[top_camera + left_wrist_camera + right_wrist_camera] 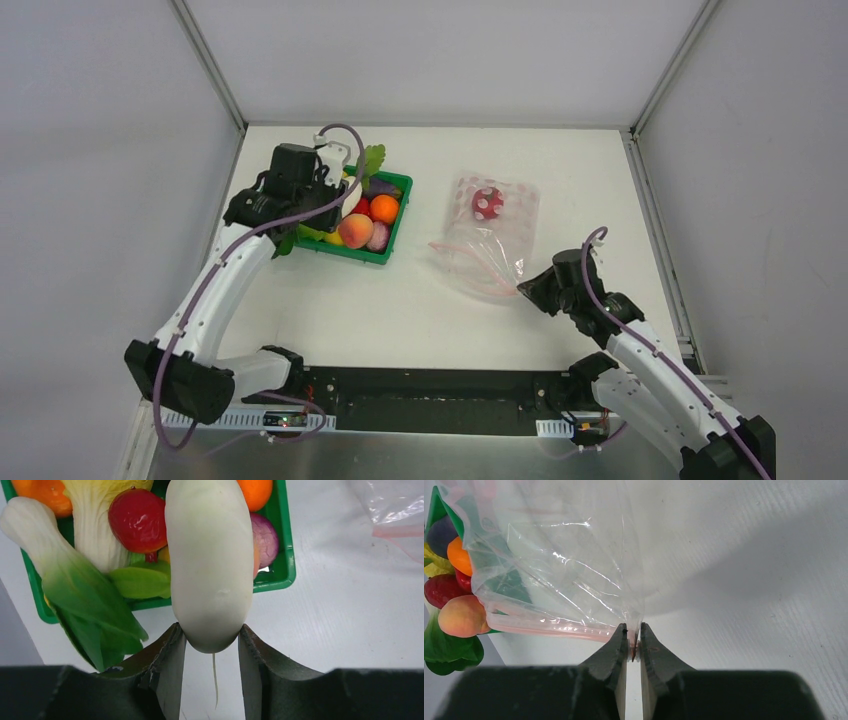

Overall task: Open the zip-top bag and remove the fake food
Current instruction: Place the fake vegetable in the bin, then pick up the fake vegetable from the zipper food storage bag.

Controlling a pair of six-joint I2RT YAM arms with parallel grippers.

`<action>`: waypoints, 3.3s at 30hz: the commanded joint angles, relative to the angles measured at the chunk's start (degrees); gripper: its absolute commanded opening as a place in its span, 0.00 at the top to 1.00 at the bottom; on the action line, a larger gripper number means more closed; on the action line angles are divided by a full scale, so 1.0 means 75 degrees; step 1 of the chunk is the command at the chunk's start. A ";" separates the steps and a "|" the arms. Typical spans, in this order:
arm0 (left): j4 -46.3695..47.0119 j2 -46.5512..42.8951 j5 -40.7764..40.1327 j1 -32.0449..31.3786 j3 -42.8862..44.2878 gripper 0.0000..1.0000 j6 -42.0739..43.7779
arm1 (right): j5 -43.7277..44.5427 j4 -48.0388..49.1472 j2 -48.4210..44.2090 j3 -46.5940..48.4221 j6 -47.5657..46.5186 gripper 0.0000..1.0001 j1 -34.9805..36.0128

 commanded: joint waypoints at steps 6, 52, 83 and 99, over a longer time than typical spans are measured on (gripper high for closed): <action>0.1517 0.1233 0.1356 0.1173 -0.0310 0.90 0.1871 | 0.0047 -0.0146 -0.0085 -0.0080 -0.0142 1.00 0.0029; 0.0728 -0.0075 -0.1142 -0.0558 -0.0200 0.08 -0.2448 | -0.0414 -0.0010 0.0118 0.0138 -0.0012 1.00 0.0044; 0.4378 0.1408 -0.0188 -0.4025 -0.2959 0.52 -0.8038 | 0.0423 0.1849 0.1836 0.0533 0.1619 1.00 0.3023; 0.6562 0.2418 -0.1291 -0.4017 -0.3300 0.65 -0.8498 | 0.0072 0.2022 0.2484 0.0836 0.1263 0.99 0.3585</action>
